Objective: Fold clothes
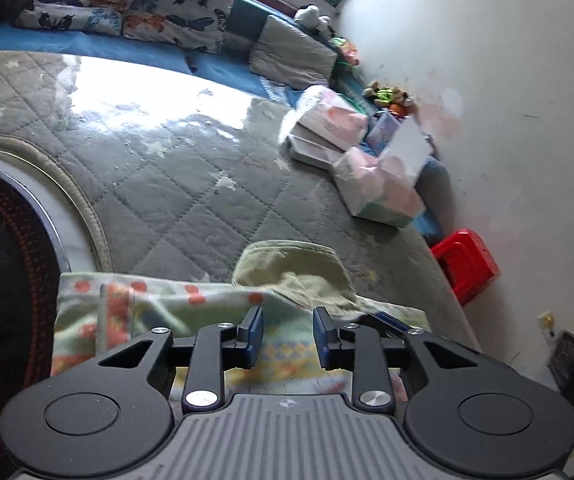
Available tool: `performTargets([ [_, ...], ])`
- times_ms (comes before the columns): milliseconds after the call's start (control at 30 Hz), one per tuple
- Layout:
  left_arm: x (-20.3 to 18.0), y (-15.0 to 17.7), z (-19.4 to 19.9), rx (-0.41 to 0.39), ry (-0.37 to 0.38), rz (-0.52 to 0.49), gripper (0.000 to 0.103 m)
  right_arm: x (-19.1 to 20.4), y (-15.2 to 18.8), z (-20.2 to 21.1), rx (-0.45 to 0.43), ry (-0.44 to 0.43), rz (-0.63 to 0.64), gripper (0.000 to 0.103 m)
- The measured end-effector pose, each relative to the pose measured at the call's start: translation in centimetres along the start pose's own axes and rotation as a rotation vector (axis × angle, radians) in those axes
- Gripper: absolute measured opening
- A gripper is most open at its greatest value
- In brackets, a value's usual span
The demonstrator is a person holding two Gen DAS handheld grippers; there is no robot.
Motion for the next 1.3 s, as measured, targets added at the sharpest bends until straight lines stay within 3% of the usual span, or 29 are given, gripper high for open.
performTargets([
  [100, 0.4, -0.1, -0.8, 0.005, 0.015, 0.032, 0.028, 0.1, -0.1, 0.6, -0.013, 0.005, 0.016, 0.019],
  [167, 0.3, 0.0, -0.5, -0.002, 0.022, 0.033, 0.028, 0.6, -0.1, 1.4, -0.021, -0.003, 0.031, 0.033],
  [333, -0.1, 0.5, 0.9, -0.01, 0.028, 0.02, 0.031, 2.9, 0.6, 3.0, -0.042, -0.046, 0.092, 0.049],
  [600, -0.9, 2.7, 4.1, -0.01, 0.031, -0.023, 0.032, 5.1, 2.9, 5.4, -0.043, -0.068, 0.17, 0.055],
  [933, -0.9, 7.9, 7.9, -0.007, 0.045, -0.072, 0.032, 7.8, 7.2, 9.7, -0.09, -0.065, 0.304, 0.063],
  [1167, -0.8, 8.2, 9.6, -0.063, 0.055, -0.049, 0.032, 8.7, 6.5, 10.9, -0.133, -0.073, 0.288, 0.065],
  [1300, 0.2, 8.4, 10.2, -0.07, 0.03, -0.029, 0.032, 9.6, 7.3, 10.1, -0.11, -0.076, 0.305, 0.065],
])
Point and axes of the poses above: each gripper's, at about its wrist camera, not at the fingertips, and z roughly against the way its jaws point, x to its left, y to its underside, the point moved 10 cm from there along -z, roughly the way its jaws point, and after that the axes turned 11 degrees about y, right-handed, at the moved point
